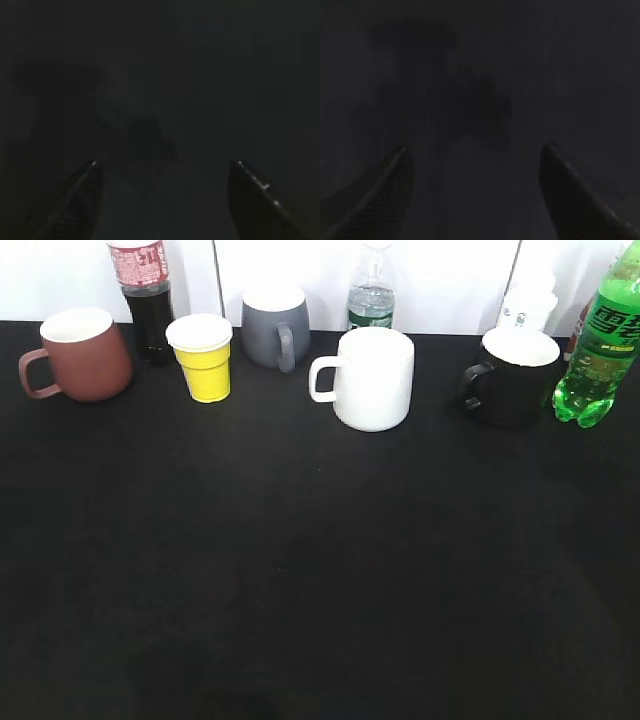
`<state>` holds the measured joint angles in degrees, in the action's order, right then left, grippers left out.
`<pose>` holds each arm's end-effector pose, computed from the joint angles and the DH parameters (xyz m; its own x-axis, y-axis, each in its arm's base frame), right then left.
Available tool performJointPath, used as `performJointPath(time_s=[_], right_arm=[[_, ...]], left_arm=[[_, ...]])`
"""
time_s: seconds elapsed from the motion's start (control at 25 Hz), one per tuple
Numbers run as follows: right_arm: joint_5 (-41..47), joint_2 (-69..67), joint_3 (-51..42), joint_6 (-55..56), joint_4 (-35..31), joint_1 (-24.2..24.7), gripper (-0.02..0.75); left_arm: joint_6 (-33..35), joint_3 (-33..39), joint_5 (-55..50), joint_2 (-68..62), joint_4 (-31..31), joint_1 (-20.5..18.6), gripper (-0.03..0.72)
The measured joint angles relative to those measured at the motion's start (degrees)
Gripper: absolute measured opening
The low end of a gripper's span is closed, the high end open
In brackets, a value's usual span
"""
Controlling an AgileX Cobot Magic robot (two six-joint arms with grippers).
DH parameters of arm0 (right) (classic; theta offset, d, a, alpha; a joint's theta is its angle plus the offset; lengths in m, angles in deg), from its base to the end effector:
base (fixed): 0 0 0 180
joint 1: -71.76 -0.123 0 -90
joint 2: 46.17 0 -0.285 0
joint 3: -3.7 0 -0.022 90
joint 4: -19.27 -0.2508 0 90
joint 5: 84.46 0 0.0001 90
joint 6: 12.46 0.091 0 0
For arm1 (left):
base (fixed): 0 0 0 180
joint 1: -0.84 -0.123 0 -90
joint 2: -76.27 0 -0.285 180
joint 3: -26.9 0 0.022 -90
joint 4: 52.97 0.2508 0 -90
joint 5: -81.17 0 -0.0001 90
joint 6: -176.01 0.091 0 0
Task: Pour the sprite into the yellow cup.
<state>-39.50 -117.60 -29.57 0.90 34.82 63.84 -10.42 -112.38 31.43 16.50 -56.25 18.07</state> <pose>0.2043 0.0110 0.2745 -0.8462 -0.0793 -0.5270 -0.0047 0.9899 -0.1414 0.1442 -0.0489 0.2663 -0.8666 0.1132 -0.4861 0.1899 0.9755 -0.1114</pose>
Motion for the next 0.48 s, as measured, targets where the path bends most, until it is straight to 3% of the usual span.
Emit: performJointPath(time_s=[0.12, 0.2, 0.36, 0.48], right_arm=[[7.76, 7.33, 0.39, -6.11, -8.00, -0.76, 0.594], [9.59, 14.80, 0.39, -7.37, -9.34, -0.76, 0.592], [13.42, 32.13, 0.05, -7.70, -10.31, -0.76, 0.592], [18.17, 43.76, -5.65, -8.84, -10.35, -0.76, 0.591]], left_arm=[[2.26, -1.12, -14.08, 9.46, -2.70, 0.07, 0.547], [2.90, -1.15, -18.71, 15.94, -2.85, 0.07, 0.546], [3.08, -1.15, -20.02, 30.38, -1.62, 0.07, 0.546], [6.42, 0.77, -20.02, 40.04, -1.18, 0.07, 0.545]])
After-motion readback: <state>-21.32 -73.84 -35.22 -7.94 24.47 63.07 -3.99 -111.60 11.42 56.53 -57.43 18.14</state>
